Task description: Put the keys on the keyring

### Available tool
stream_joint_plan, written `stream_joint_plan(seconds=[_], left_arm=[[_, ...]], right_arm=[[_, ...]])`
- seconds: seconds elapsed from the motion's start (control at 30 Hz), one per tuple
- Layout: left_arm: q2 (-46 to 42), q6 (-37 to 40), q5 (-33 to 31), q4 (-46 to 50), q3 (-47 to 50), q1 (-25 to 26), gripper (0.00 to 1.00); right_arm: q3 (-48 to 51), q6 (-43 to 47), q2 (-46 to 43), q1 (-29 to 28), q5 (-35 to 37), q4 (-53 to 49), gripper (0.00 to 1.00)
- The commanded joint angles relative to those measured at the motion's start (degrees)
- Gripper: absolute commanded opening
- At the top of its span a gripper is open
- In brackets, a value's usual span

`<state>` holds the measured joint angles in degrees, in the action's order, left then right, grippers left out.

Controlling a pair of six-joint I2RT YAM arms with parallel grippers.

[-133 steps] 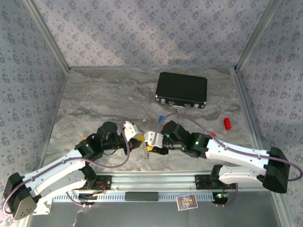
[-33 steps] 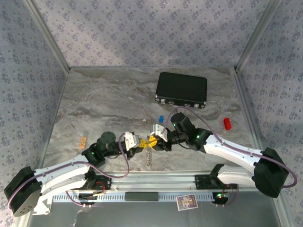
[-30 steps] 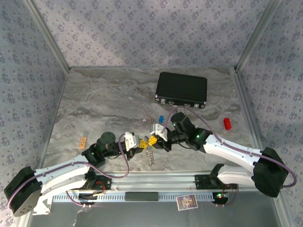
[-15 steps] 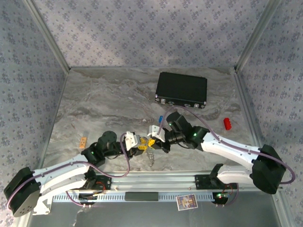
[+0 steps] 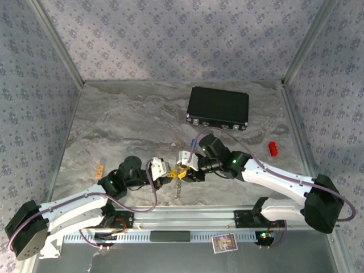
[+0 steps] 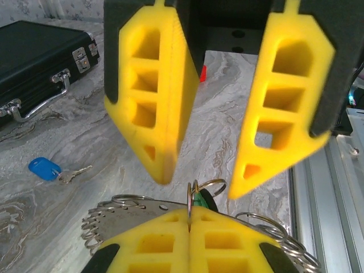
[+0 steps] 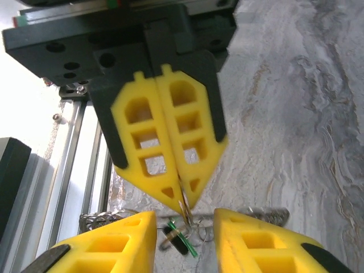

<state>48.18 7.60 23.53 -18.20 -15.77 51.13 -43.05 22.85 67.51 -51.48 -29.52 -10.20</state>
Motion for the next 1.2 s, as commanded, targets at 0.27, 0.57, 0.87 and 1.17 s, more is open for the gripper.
stream_joint_plan(seconds=[0.27,0.57,0.87,1.17], left_arm=[[-1.17,-2.44,0.99,-8.32,2.19,0.20,0.00],[-0.19,-2.55,1.32,-9.18,2.23,0.19,0.06],[-1.70,1.04,-0.23,0.28,-0.51,0.20,0.24],[-1.21,3.65,0.29,2.87,-2.85,0.20,0.21]], right_arm=[[3.48,-5.43,0.23,0.86,-3.28,7.67,0.29],[3.08,-5.67,1.29,0.65,-4.23,8.25,0.05],[-2.93,1.18,1.93,-0.18,0.10,-4.77,0.00],[-8.50,4.23,4.63,-2.81,3.58,-12.64,0.00]])
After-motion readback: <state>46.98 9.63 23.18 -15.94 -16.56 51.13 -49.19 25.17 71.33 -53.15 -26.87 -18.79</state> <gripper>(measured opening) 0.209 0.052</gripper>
